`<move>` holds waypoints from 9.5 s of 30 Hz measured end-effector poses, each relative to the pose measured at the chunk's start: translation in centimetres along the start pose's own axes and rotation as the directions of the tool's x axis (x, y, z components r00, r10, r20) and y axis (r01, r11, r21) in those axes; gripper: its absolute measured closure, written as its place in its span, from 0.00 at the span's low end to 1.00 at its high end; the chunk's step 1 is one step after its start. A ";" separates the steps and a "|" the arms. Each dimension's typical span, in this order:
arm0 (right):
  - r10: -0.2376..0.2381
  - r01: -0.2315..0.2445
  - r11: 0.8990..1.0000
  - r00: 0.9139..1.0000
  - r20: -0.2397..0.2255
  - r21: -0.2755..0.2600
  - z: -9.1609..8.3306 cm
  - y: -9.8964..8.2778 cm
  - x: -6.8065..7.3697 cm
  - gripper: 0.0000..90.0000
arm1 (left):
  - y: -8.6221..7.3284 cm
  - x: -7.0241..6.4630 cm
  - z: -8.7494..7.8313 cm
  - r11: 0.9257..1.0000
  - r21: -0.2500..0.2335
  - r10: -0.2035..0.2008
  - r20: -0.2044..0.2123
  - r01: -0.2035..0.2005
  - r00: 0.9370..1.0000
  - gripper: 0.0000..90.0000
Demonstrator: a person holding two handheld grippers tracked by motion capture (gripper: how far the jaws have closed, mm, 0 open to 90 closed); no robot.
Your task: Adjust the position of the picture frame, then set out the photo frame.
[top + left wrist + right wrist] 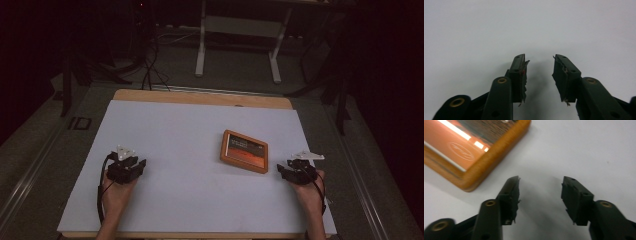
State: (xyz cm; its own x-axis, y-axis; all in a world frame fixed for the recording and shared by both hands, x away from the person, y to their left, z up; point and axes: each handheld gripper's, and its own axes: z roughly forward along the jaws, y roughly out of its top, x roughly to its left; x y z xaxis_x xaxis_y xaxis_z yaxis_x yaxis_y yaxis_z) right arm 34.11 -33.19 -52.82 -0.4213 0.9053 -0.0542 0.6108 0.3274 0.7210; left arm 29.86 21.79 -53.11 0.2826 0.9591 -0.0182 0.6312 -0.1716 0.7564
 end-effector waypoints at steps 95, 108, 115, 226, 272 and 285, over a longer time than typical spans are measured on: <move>-0.259 0.231 0.966 0.896 -0.361 -0.120 3.2 7.4 9.1 0.67 | 6.4 -10.5 4.0 0.999 -0.013 0.052 0.384 -0.051 0.922 0.46; -0.136 0.116 0.991 0.897 -0.420 -0.073 6.7 8.9 8.5 0.31 | 7.3 -13.0 7.7 0.999 0.045 -0.037 0.424 0.020 0.905 0.31; -0.081 0.068 0.997 0.878 -0.472 -0.045 8.2 9.4 8.5 0.20 | 7.5 -14.1 9.1 0.997 0.079 -0.057 0.457 0.024 0.888 0.19; 0.041 -0.008 0.998 0.851 -0.523 0.065 5.4 7.3 12.3 0.39 | 4.1 -6.8 3.7 0.980 0.114 -0.198 0.415 0.165 0.888 0.48; -0.188 0.176 0.982 0.937 -0.295 -0.066 4.0 12.0 14.9 0.97 | 3.0 -5.9 -0.5 0.997 -0.006 -0.064 0.356 0.071 0.932 0.49; -0.212 0.187 0.975 0.949 -0.234 -0.125 6.1 13.6 16.3 1.00 | 3.0 -6.0 -0.6 0.997 -0.018 -0.061 0.357 0.072 0.932 0.47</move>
State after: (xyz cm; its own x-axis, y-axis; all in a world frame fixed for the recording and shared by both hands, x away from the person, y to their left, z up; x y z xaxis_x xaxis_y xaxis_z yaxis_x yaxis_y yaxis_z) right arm 39.66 -12.30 -48.11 -0.6857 0.7266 -0.0425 0.4331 0.4542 0.7785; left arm 29.64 15.70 -50.32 0.4824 0.8243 -0.2964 0.6368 -0.0977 0.7648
